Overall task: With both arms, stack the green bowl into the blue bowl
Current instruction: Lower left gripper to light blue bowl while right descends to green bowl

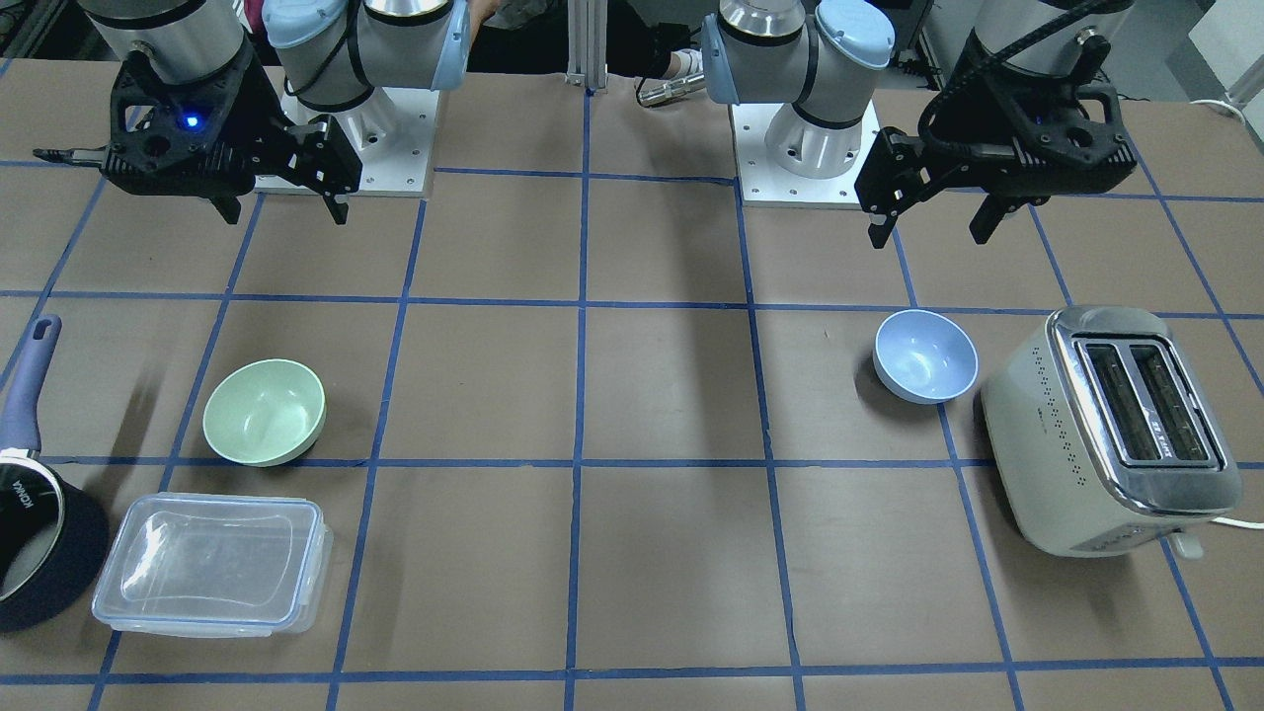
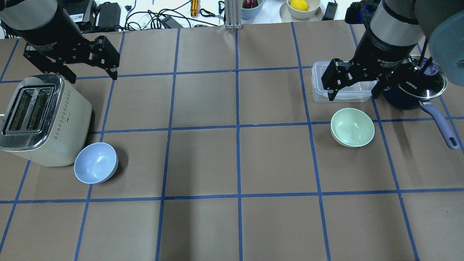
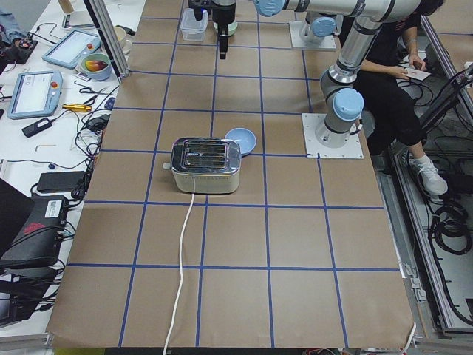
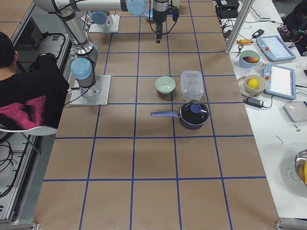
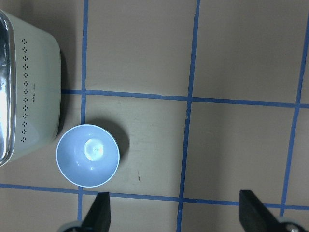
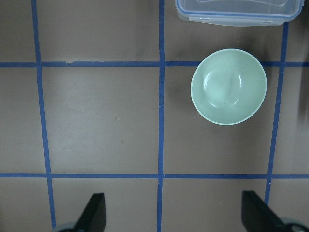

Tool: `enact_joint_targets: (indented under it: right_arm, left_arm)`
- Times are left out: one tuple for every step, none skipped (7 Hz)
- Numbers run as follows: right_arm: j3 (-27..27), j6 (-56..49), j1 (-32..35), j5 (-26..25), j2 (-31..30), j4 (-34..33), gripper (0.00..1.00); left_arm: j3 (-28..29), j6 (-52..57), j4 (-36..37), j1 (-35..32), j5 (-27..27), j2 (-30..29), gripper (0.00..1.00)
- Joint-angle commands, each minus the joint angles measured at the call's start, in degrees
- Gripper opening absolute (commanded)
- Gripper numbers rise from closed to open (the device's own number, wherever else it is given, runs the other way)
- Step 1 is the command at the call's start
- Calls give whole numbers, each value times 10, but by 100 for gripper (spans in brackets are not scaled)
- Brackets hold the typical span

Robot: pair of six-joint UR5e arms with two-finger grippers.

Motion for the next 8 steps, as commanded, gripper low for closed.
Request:
enact_joint_targets:
  right_arm:
    - [0, 0, -1, 0, 0, 0, 100]
    - [0, 0, -1, 0, 0, 0, 100]
    - [0, 0, -1, 0, 0, 0, 100]
    - [1, 0, 0, 0, 0, 0, 100]
    - [1, 7, 0, 1, 1, -5, 100]
    - [1, 6, -1, 0, 1, -5, 100]
    - [1, 0, -1, -1, 2, -6, 100]
    - [1, 0, -1, -12, 3, -5, 100]
  left_arm:
    - [-5, 7, 4, -2, 0, -2, 95]
    - [0, 5, 5, -4, -5, -6, 95]
    - [-1, 2, 4, -4, -23, -4, 95]
    - [-4, 1, 3, -4, -24, 2, 95]
    - [-9, 8, -12, -4, -19, 7, 100]
    - [-10, 9, -39, 3, 5, 9, 100]
    - [-11, 14, -39, 4, -1, 7, 100]
    - [-17, 12, -42, 7, 0, -3, 100]
